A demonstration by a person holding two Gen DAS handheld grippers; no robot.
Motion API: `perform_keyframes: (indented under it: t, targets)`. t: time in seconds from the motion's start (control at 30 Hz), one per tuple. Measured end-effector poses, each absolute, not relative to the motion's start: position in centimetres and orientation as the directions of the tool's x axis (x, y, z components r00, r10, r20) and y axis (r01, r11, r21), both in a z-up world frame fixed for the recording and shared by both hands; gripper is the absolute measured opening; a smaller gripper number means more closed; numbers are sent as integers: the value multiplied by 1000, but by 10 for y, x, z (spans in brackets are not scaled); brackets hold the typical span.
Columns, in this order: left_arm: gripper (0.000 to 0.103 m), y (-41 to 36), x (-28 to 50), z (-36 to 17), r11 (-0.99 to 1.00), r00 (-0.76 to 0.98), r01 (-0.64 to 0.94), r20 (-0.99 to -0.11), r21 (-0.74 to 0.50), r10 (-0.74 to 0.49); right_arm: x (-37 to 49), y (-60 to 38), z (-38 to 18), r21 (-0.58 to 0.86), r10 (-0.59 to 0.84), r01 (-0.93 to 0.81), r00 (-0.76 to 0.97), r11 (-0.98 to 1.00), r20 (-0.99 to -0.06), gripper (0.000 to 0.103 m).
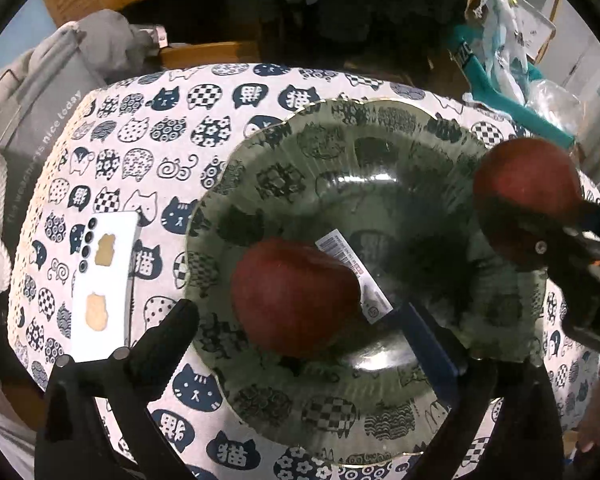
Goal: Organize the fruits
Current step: 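Lower both apples into the green bowl and open both grippers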
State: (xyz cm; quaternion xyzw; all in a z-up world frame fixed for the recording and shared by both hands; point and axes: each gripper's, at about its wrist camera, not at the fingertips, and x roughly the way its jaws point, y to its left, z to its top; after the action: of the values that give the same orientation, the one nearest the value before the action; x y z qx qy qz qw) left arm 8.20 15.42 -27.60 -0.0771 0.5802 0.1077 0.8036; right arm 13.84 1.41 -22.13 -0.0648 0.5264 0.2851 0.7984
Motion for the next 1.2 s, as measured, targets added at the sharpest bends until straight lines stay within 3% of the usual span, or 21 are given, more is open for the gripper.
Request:
perform_keyframes:
  t: [0.5, 0.87, 1.03, 1.2]
  targets:
    - [102, 188, 54, -255, 942, 330, -334, -934, 21, 138, 134, 38, -244, 212, 365, -550, 185, 808, -912, 76]
    - [102, 193, 49, -250, 940, 338, -339, -931, 16, 138, 131, 46, -268, 149, 275, -557, 148, 817, -950, 77]
    - [102, 196, 45, -245, 938, 345, -346, -929, 10, 137, 132, 43, -251, 193, 337, -549, 175, 813, -925, 86]
    - [102, 194, 42, -235, 938, 367, -346, -921, -4, 132, 135, 38, -220, 213, 382, -537, 225, 816, -896, 86]
